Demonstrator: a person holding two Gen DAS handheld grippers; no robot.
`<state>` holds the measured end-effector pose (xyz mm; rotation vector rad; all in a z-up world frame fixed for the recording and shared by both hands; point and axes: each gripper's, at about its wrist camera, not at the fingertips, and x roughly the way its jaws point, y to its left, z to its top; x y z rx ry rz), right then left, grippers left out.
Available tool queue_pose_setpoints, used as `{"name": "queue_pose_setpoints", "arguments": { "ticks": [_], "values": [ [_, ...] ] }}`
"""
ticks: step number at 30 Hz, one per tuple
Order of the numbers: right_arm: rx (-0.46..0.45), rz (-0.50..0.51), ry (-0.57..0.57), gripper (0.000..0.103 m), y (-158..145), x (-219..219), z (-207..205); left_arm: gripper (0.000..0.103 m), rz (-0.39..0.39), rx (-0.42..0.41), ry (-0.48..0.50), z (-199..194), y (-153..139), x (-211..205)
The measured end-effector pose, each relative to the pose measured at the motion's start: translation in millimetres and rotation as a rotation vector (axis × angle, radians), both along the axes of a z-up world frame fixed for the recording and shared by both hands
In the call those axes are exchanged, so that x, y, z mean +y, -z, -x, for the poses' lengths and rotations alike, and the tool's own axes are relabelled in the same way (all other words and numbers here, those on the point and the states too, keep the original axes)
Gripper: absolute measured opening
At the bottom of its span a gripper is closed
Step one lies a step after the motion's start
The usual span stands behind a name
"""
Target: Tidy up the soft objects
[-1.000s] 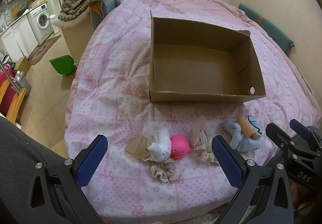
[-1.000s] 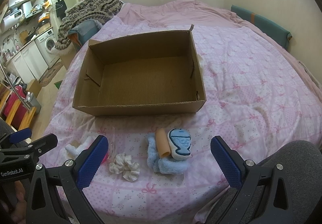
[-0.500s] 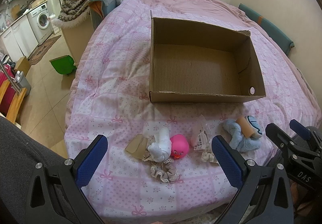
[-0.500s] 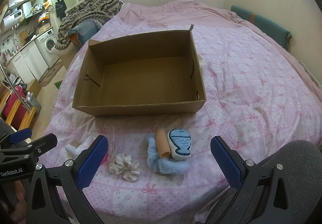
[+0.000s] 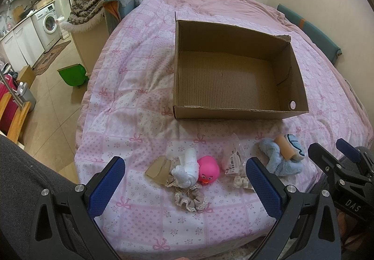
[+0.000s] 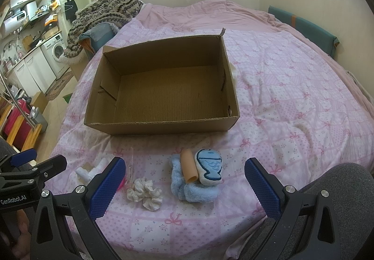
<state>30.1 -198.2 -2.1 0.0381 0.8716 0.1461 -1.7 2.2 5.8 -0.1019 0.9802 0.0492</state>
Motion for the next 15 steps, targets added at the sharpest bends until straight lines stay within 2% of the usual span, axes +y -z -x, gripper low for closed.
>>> {"name": "queue_pose_setpoints", "arguments": {
  "ticks": [15],
  "values": [
    [0.003,0.002,0.000,0.103,0.0,0.6,0.0,0.103,0.002,0.001,-0.003,-0.4,0.5,2.5]
  ]
}}
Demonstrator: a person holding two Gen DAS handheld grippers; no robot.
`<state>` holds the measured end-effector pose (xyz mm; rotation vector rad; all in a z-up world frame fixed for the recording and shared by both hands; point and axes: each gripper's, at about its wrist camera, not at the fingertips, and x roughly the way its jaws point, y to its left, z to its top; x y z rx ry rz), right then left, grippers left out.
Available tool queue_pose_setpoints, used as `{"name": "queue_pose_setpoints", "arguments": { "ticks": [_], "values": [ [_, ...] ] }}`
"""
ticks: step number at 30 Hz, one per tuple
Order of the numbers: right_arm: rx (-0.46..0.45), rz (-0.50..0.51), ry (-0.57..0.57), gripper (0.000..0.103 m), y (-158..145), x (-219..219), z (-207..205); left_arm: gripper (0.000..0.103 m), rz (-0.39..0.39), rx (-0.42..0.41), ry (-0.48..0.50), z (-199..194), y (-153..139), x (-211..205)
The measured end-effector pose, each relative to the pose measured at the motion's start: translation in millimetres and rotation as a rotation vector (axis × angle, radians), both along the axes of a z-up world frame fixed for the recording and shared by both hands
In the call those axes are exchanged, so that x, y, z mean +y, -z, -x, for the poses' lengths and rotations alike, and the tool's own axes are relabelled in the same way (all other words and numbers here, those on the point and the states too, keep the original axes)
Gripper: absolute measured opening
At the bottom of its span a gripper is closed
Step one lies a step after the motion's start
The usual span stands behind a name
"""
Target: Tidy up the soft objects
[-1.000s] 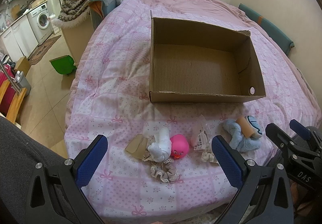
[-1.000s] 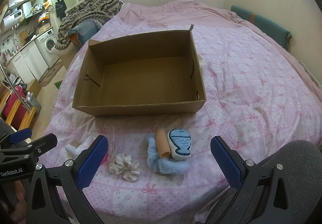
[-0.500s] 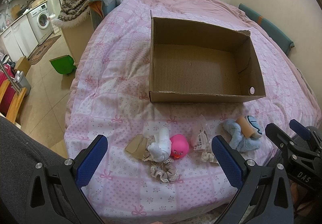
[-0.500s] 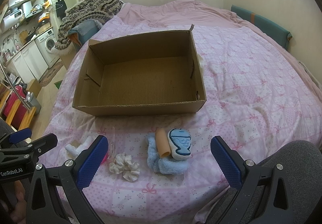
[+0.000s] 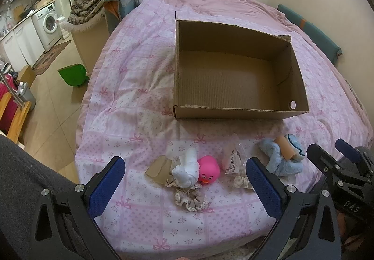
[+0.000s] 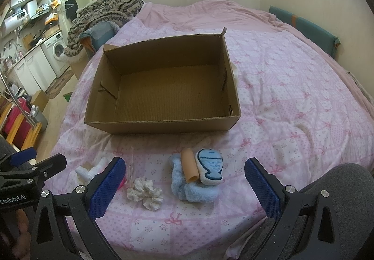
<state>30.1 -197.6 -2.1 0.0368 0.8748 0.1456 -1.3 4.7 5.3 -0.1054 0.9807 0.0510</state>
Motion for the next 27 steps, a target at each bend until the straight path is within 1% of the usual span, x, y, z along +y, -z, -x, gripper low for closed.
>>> {"name": "queue_pose_setpoints", "arguments": {
  "ticks": [7,14,16,19,21,23,24,25,26,27],
  "values": [
    [0.026,-0.013,0.001,0.103,1,-1,-5,0.103,0.001,0.006,-0.004,-1,1,1],
    [0.088,-0.079,-0.033,0.103,-12,-14,-33,0.103,0.007,0.021,-0.033,-3,1,7],
    [0.128,-0.107,-0.044,0.103,-14,-21,-47,0.103,0.011,0.034,-0.044,-5,3,9],
    [0.215,-0.114,-0.047,0.103,-10,-29,-69,0.103,0.019,0.054,-0.058,-6,6,11],
    [0.300,-0.113,-0.060,0.103,1,-33,-81,0.103,0.021,0.058,-0.063,-6,6,13],
    [0.394,-0.103,-0.083,0.103,18,-33,-92,0.103,0.022,0.062,-0.067,-7,7,14],
    [0.428,-0.104,-0.088,0.094,24,-33,-93,0.103,0.023,0.063,-0.068,-7,8,15],
    [0.474,-0.097,-0.093,0.080,34,-34,-95,0.103,0.026,0.065,-0.071,-7,8,15],
    [0.511,-0.095,-0.089,0.074,44,-34,-97,0.103,0.028,0.066,-0.072,-8,9,16],
    [0.539,-0.092,-0.079,0.062,53,-36,-98,0.103,0.030,0.067,-0.073,-8,9,16]
  ]
}}
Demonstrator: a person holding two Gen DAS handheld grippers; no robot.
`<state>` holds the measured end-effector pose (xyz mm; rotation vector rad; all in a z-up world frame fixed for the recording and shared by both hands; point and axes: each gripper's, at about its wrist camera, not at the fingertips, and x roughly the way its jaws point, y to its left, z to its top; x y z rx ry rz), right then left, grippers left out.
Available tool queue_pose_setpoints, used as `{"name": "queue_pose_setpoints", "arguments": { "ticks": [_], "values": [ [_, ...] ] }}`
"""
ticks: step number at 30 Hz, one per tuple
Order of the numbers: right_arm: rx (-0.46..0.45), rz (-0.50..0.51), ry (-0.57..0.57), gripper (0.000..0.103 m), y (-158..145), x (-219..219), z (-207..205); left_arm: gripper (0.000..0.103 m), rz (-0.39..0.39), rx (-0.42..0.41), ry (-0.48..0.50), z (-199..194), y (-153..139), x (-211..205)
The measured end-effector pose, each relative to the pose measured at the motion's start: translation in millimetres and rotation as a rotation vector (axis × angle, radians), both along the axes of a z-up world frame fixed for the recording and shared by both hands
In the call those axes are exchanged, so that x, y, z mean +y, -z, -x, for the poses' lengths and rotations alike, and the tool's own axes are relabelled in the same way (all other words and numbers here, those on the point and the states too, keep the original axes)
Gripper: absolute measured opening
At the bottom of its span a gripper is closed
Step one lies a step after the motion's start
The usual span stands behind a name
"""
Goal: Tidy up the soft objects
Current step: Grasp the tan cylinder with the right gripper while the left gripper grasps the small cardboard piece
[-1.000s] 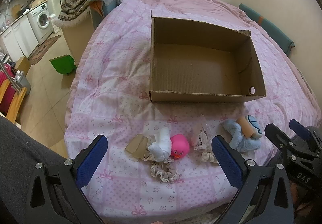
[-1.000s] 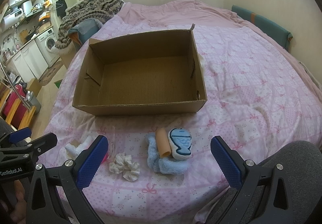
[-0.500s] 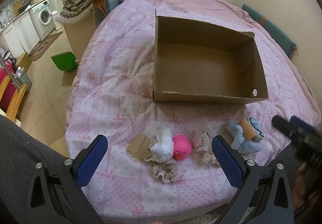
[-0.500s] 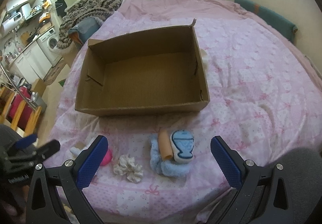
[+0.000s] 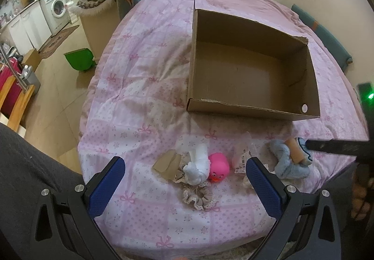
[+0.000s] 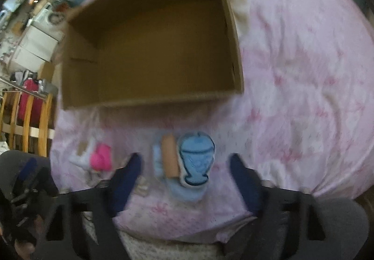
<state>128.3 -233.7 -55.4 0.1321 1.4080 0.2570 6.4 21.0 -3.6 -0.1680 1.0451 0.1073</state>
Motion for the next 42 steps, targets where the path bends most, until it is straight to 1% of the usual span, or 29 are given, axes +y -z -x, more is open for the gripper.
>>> {"name": "queue_pose_setpoints", "arguments": {
  "ticks": [1,2,3,4,6,8,9,11,15,19,21,25,29,33,35,36,38,39,40,42],
  "values": [
    [0.017,0.008,0.002,0.045,6,0,0,0.103,0.001,0.002,-0.002,0,0,0],
    [0.017,0.023,-0.004,0.039,11,1,1,0.103,0.003,0.003,-0.003,-1,1,1],
    [-0.001,0.042,-0.019,0.036,11,5,4,0.103,0.005,0.004,-0.004,-1,1,1],
    [-0.028,0.035,-0.035,0.036,7,10,6,0.103,0.006,0.006,-0.006,-1,2,2],
    [-0.065,-0.040,-0.081,0.036,-2,20,10,0.103,0.008,0.009,-0.008,-2,3,2],
    [-0.052,-0.103,-0.120,0.036,-7,31,11,0.103,0.010,0.014,-0.008,-4,4,2],
    [-0.037,-0.113,-0.132,0.036,-6,36,11,0.103,0.009,0.015,-0.010,-4,4,2],
    [-0.016,-0.079,-0.131,0.036,-3,40,6,0.103,0.013,0.018,-0.014,-5,4,3],
    [0.067,-0.026,-0.117,0.036,19,40,-6,0.103,0.019,0.022,-0.026,-5,5,8],
    [0.084,0.036,-0.126,0.036,34,47,-10,0.103,0.025,0.027,-0.039,-5,7,11],
    [0.073,0.071,-0.130,0.036,44,56,-10,0.103,0.025,0.031,-0.039,-5,7,11],
    [0.046,0.053,-0.120,0.036,36,58,-9,0.103,0.021,0.030,-0.037,-6,7,10],
    [0.023,0.081,-0.126,0.036,23,47,-12,0.103,0.024,0.032,-0.035,-7,8,9],
    [0.069,0.106,-0.136,0.036,35,39,-16,0.103,0.018,0.028,-0.030,-6,7,8],
    [0.074,0.116,-0.142,0.036,40,39,-17,0.103,0.016,0.029,-0.032,-6,8,8],
    [0.073,0.122,-0.144,0.034,42,39,-17,0.103,0.017,0.030,-0.034,-6,8,9],
    [0.069,0.139,-0.160,0.022,45,46,-16,0.103,0.022,0.032,-0.041,-7,8,11],
    [0.071,0.149,-0.167,0.010,47,48,-16,0.103,0.023,0.032,-0.043,-7,8,11],
    [0.073,0.156,-0.170,0.005,49,50,-15,0.103,0.025,0.032,-0.043,-7,8,11],
    [0.073,0.131,-0.170,0.005,50,52,-14,0.103,0.022,0.030,-0.042,-7,7,11]
  ]
}}
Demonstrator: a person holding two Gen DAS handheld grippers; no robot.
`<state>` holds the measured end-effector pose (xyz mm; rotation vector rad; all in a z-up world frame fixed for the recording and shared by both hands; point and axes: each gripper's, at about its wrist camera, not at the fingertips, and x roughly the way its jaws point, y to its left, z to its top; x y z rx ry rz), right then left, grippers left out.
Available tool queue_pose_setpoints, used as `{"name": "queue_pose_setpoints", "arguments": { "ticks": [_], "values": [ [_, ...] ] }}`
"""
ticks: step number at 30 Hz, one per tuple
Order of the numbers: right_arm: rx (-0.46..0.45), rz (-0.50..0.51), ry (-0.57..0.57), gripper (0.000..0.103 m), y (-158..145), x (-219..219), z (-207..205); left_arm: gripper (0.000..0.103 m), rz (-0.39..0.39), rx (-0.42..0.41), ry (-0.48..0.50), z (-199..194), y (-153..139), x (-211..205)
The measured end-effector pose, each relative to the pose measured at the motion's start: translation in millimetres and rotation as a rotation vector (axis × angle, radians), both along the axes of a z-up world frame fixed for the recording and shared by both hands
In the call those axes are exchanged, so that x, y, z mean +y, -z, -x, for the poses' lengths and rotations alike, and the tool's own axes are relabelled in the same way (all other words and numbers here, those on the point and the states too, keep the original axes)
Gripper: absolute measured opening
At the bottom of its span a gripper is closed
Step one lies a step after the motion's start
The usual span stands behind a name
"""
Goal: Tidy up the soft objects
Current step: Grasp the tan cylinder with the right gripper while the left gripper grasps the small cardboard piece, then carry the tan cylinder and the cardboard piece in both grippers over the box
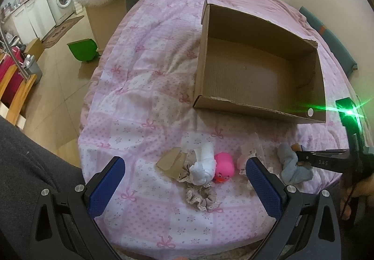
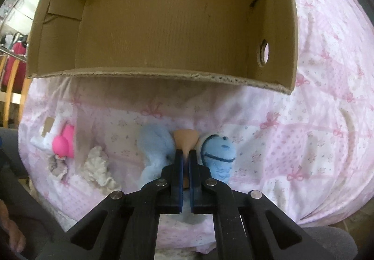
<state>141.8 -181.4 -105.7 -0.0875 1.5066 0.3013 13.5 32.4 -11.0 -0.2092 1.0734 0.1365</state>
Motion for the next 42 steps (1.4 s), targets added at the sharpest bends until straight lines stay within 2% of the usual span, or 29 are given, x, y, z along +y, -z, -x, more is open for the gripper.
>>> {"name": "queue_pose_setpoints", "arguments": {
  "ticks": [5,8,11,13,16,20,21,22,24,27,29,33,35,37,38,40,42],
  "values": [
    [-0.064,-0.112,0.013,0.005,-35,-11,9,0.103,0.008,0.017,0.001,-1,1,1],
    [-0.164,-0.238,0.031,0.005,-67,-19,18,0.103,0.014,0.038,-0.016,-6,-3,9],
    [-0.221,-0.337,0.055,0.005,-84,-27,26,0.103,0.011,0.044,-0.050,-14,-12,21],
    [-0.266,-0.388,0.058,0.005,-89,-28,34,0.103,-0.002,0.065,-0.059,-24,-15,27],
    [-0.316,-0.410,0.064,0.005,-90,-29,39,0.103,-0.010,0.121,-0.056,-38,-10,34],
    [-0.348,-0.445,0.081,0.005,-87,-37,43,0.099,0.051,0.238,-0.035,-52,13,38],
    [-0.353,-0.452,0.079,0.005,-93,-45,42,0.093,0.059,0.261,-0.035,-55,19,39],
    [-0.359,-0.458,0.080,0.005,-94,-45,43,0.082,0.062,0.285,-0.039,-59,27,39],
    [-0.358,-0.466,0.081,0.005,-93,-45,41,0.070,0.069,0.324,-0.052,-64,40,41],
    [-0.342,-0.457,0.082,0.005,-88,-43,41,0.057,0.112,0.425,-0.049,-73,68,40],
    [-0.336,-0.456,0.077,0.005,-86,-41,40,0.055,0.109,0.481,-0.026,-77,87,35],
    [-0.330,-0.443,0.061,0.005,-85,-36,41,0.054,0.117,0.489,0.031,-78,103,22],
    [-0.325,-0.426,0.059,0.005,-84,-34,40,0.041,0.108,0.492,0.046,-78,109,19],
    [-0.320,-0.420,0.061,0.005,-82,-34,39,0.023,0.093,0.489,0.034,-77,111,21],
    [-0.320,-0.419,0.062,0.005,-82,-34,39,0.020,0.100,0.481,0.021,-77,111,24],
    [-0.319,-0.418,0.063,0.005,-82,-34,39,0.008,0.108,0.452,-0.004,-75,106,30],
    [-0.319,-0.416,0.064,0.005,-82,-34,39,0.008,0.103,0.424,-0.014,-73,96,34]
  ]
}}
